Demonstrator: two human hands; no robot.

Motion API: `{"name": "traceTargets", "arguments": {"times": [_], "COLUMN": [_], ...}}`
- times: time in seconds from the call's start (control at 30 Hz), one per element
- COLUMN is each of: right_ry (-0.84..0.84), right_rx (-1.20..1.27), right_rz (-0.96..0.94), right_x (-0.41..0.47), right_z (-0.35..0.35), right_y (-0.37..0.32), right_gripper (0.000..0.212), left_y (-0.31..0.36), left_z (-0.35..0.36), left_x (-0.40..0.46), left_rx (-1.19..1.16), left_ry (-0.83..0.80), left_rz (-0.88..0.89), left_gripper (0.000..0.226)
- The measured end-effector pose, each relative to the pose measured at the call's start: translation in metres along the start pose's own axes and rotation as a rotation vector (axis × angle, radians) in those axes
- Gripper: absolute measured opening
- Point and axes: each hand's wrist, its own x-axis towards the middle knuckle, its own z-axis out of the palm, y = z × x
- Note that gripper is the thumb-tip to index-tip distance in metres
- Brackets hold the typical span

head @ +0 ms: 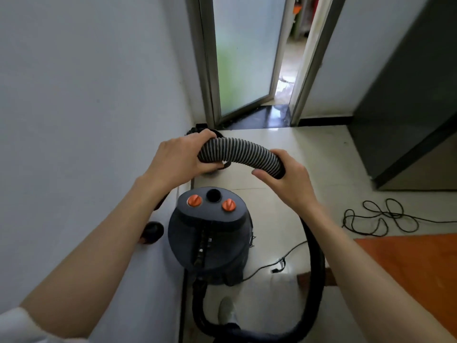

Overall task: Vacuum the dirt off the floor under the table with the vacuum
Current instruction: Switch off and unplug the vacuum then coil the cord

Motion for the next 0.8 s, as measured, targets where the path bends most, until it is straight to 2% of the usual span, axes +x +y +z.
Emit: {"name": "traceTargets", "arguments": {"times": [0.13,0.23,0.37,0.5,0.67,0.73,0.8], "right_ry": [-0.071,-0.160,-0.269,-0.481,-0.747,-0.744,-0.660], "right_rx": [0.004,-0.016,-0.114,-0.198,-0.172,-0.087,0.016], "right_rz": [-0.007,0.007,0.045,0.105,0.271,0.354,0.437], "right_x": [-0.060,-0.120,-0.204,-0.246,-0.274,-0.285,-0.295], "right_z": [-0.013,-0.013,0.001,0.021,0.065,0.091,0.119], "right_y": [-0.013,-0.012,0.001,0.007,0.030,0.045,0.058], "right_gripper": [0.054,0.056,0.056,0.055,0.053,0.056,0.053], "left_y": [0.035,0.058,0.080,0.083,0.061,0.047,0.029], "left_z": [-0.004,0.018,0.061,0.106,0.159,0.180,0.203], "left_x": [-0.074,-0.145,-0.233,-0.298,-0.334,-0.337,-0.336], "left_rx": [-0.066,-0.163,-0.369,-0.534,-0.525,-0.508,-0.474], "left_ry": [-0.044,-0.065,-0.177,-0.198,-0.224,-0.248,-0.240], "left_rz": [-0.150,-0.282,-0.391,-0.535,-0.665,-0.667,-0.645], "left_gripper": [0.058,0.057,0.048,0.044,0.046,0.047,0.046]}}
